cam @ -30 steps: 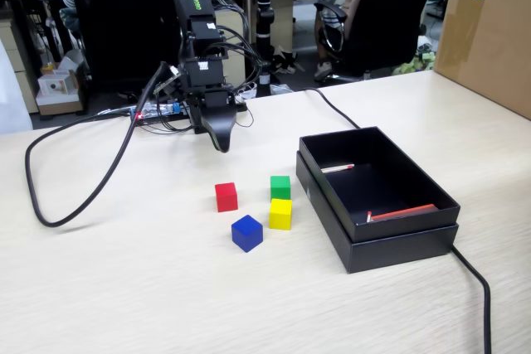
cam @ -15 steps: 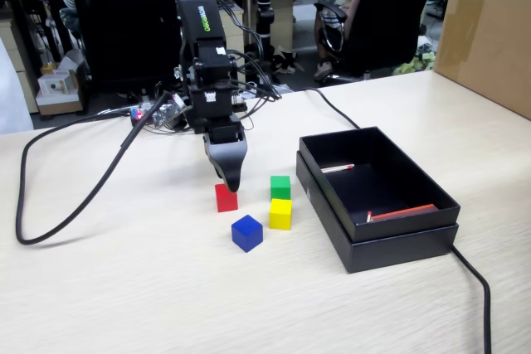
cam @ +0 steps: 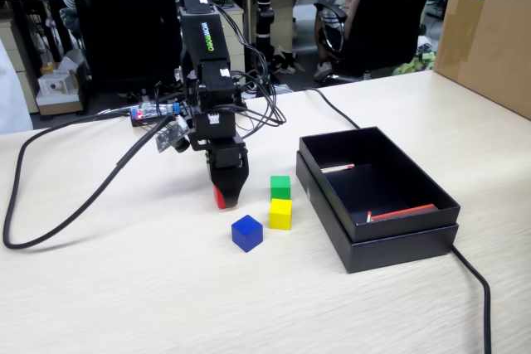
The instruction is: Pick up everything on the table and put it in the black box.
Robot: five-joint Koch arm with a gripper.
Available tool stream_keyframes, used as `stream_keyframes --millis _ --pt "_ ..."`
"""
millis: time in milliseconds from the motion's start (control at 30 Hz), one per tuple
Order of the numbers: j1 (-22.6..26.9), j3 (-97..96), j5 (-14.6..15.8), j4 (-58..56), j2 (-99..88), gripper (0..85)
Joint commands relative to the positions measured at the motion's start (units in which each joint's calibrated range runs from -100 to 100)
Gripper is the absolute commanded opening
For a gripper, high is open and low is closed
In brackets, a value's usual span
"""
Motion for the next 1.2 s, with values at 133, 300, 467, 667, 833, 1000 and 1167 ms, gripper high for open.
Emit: stream_keyframes --millis 133,300,467,667,833,1000,1167 --pt "9.4 23.8 1.2 -5.7 -15.3 4.7" --pt "15.6 42.9 0.7 -6.8 1.4 4.7" --pt "18.1 49.8 0.9 -11.1 17.9 5.1" --pt "19.5 60.9 1.4 -17.1 35.3 15.4" --pt "19.3 61.2 1.8 -17.6 34.5 22.7" --pt "17.7 59.8 2.1 -18.1 23.3 28.1" --pt "14.5 55.8 1.3 -18.1 7.6 28.1"
